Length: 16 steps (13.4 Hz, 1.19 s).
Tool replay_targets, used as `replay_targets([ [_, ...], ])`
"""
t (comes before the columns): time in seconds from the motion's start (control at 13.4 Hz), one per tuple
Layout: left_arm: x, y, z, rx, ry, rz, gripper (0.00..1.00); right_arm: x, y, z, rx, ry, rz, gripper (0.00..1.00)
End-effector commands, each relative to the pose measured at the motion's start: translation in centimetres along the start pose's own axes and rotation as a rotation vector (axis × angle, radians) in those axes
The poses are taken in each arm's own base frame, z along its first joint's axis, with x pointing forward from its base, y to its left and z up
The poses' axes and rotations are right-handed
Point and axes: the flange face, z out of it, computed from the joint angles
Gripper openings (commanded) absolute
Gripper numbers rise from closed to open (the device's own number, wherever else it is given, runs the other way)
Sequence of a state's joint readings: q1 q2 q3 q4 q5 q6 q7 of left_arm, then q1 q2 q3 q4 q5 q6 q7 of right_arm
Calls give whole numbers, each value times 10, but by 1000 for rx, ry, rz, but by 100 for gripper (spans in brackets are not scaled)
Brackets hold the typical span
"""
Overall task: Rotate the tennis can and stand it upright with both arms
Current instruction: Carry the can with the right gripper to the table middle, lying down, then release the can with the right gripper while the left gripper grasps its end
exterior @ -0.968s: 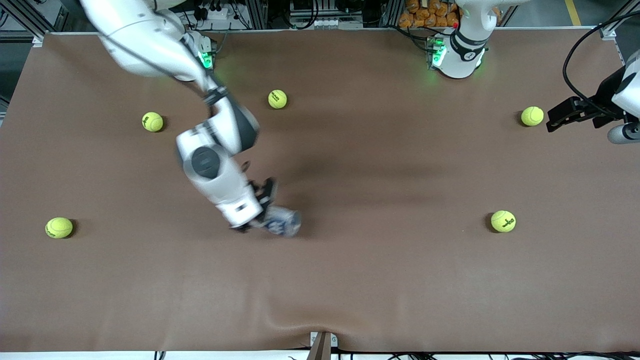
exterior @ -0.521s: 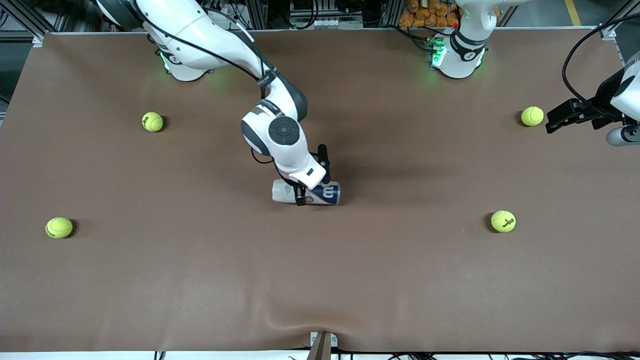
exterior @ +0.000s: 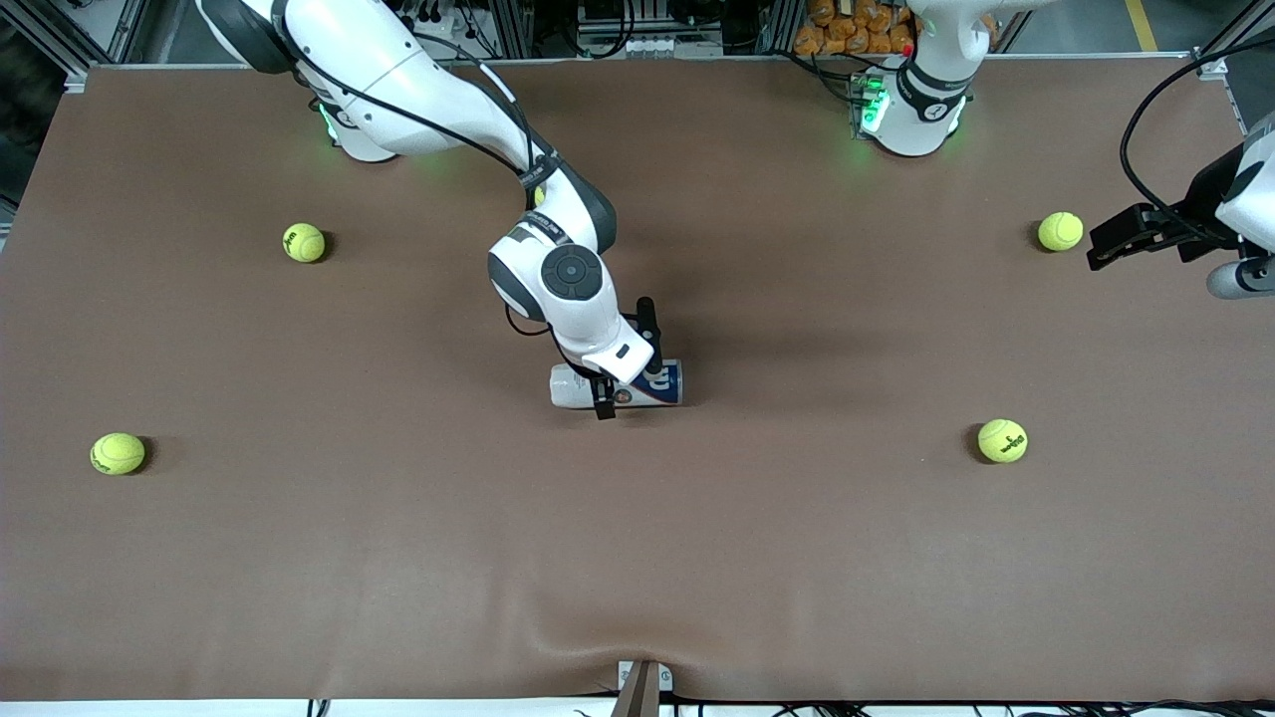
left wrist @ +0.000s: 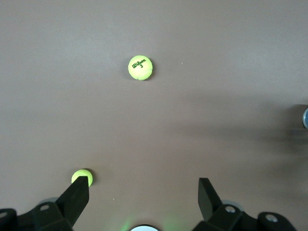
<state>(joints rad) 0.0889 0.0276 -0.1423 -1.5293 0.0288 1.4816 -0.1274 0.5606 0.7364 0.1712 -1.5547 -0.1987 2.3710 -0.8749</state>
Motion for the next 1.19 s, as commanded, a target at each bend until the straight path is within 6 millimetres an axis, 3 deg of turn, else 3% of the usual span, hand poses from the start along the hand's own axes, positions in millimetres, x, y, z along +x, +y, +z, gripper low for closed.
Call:
replay_targets([
  [0.0,1,0,-5,-17,10,21,100,-3,7,-31,-14,-5,-8,100],
  [0.07,1,5,-3,-62,-1,24,100,-3,7,-42,-8,-13,-6,100],
  [0.22,13,19,21,-181,-66,21,100,-5,6,-73,17,1,30,100],
  [0.37,31,40,56,-289,-149,35,100,-22,15,-101,42,23,94,100],
  [0.6,63,68,119,-467,-246,28,100,-89,51,-138,5,40,215,100],
  [0.82,80,117,183,-651,-299,-20,100,-187,85,-152,-14,33,489,100],
  [1.04,83,181,244,-805,-312,-113,100,-285,87,-179,-41,8,782,100],
  [1.12,87,193,268,-881,-360,-168,100,-306,77,-194,-54,-9,849,100],
])
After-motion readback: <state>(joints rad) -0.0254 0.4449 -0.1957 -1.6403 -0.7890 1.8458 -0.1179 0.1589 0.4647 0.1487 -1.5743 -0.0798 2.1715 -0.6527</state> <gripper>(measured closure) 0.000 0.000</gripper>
